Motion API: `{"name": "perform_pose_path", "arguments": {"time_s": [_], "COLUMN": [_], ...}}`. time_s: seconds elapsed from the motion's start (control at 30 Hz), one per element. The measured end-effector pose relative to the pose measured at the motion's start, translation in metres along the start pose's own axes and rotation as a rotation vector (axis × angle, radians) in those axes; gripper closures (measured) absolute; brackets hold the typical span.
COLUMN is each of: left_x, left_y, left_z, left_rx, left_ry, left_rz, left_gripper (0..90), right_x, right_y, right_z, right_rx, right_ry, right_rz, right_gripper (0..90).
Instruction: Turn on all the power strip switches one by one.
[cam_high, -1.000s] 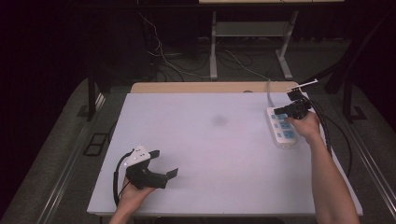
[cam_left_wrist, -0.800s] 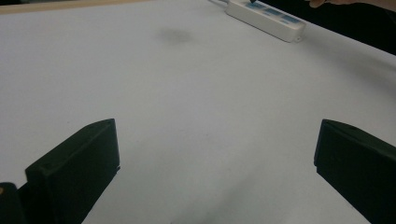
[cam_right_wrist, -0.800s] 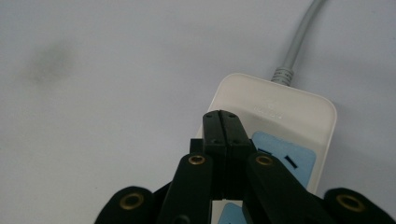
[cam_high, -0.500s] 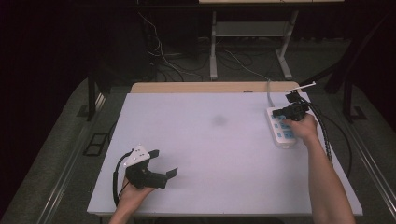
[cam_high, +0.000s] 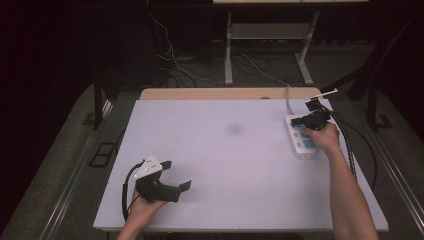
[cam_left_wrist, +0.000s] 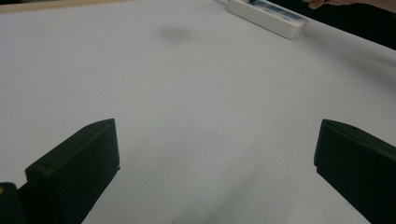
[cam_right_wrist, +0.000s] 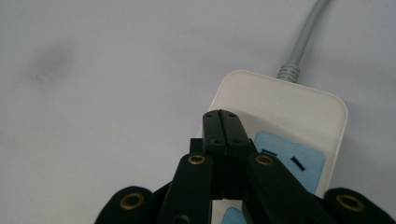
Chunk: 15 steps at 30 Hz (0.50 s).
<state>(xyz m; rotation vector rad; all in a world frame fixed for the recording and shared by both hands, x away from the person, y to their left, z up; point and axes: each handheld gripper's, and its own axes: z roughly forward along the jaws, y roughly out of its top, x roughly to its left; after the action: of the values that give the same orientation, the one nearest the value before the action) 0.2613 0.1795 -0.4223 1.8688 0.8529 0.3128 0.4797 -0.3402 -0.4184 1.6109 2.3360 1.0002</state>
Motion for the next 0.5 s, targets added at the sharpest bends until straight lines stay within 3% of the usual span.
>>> {"name": "perform_pose_path", "arguments": {"time_s": [0.1,0.5], "left_x": [-0.0004,-0.0011], "left_y": [0.0000,0.0000], "left_z": [0.0003,0.0002], "left_rx": [0.001,0.002], "left_ry": [0.000,-0.002], "left_rz": [0.000,0.005], "left_gripper": [0.0,0.0], "right_x": [0.0030,0.0038], "right_y": [0.0014,0.0006], "right_z": [0.0005,0.0009], "right_rx": [0.010,0.008], "right_ry": [-0.022,-0.028], "right_rz": [-0.025,-0.031], "right_gripper": [90.0,90.0]}}
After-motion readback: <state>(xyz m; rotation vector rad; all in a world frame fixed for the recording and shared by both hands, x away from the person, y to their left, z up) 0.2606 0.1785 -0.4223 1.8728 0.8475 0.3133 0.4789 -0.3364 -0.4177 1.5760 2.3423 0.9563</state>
